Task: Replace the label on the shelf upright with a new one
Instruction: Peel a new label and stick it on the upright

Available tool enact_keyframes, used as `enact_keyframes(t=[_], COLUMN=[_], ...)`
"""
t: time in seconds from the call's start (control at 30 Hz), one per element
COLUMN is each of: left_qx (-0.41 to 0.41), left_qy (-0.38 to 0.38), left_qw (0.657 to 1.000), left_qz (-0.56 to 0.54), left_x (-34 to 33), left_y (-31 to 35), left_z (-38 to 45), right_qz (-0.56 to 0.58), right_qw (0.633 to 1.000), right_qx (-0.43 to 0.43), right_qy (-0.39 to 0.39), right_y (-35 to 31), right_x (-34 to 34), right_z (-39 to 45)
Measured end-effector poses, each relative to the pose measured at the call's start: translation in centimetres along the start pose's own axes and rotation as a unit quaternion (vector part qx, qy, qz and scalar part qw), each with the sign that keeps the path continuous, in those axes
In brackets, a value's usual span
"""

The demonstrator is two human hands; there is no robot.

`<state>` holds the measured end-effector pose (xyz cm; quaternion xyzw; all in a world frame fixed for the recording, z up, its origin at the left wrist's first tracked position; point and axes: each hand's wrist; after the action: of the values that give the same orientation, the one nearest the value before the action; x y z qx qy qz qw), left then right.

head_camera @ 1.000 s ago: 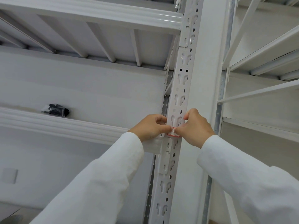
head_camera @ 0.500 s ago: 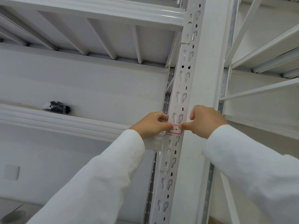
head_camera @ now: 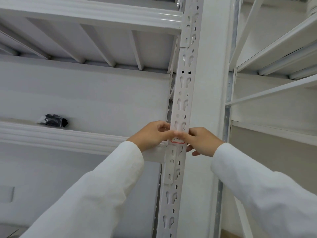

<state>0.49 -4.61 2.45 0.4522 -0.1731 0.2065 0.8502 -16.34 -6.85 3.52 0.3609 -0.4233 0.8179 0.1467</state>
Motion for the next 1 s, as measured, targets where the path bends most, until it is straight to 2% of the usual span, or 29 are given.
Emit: enact_keyframes(t=[0.2,0.47,0.53,0.63,0.7,1.0], left_qx=[0.011,0.011,0.016,0.033,0.035,0.014], left_qy=[-0.011,-0.063,-0.054,-0.028,-0.022,-0.036], left_qw=[1.000,0.998,0.998,0.999,0.999,0.999], left_qz=[0.000,-0.010,-0.012,-0.029,-0.028,-0.034], left_x=[-0.1,0.5,0.7,0.5,0.3,0.4], left_y=[0.2,0.5,0.6,1.1,1.1,0.3], left_z=[-0.2,-0.4,-0.3,-0.3,-0.3,-0.4], right_qz=[0.026,0.022,0.008,-0.031,-0.045,-0.004], right_qw=[0.998,0.997,0.999,0.999,0.997,0.997], right_qx=[0.021,0.029,0.020,-0.006,-0.015,0.026], right_qy=[-0.056,-0.073,-0.047,0.040,0.059,-0.067], right_y=[0.8,1.3,0.7,0.1,-0.1,1.1], right_x=[1.0,0.8,0.4,-0.9,-1.2,1.3], right_z=[-0.2,-0.4,-0.3,0.3,0.6,0.2])
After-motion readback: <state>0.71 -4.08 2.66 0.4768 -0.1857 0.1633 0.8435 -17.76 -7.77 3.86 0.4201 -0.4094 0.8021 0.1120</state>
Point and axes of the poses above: each hand's wrist, its own z-axis towards the middle knuckle, its own x-axis out of the back of the hand, y = z × x, and after that the axes turned 4 degrees about -y, right-handed
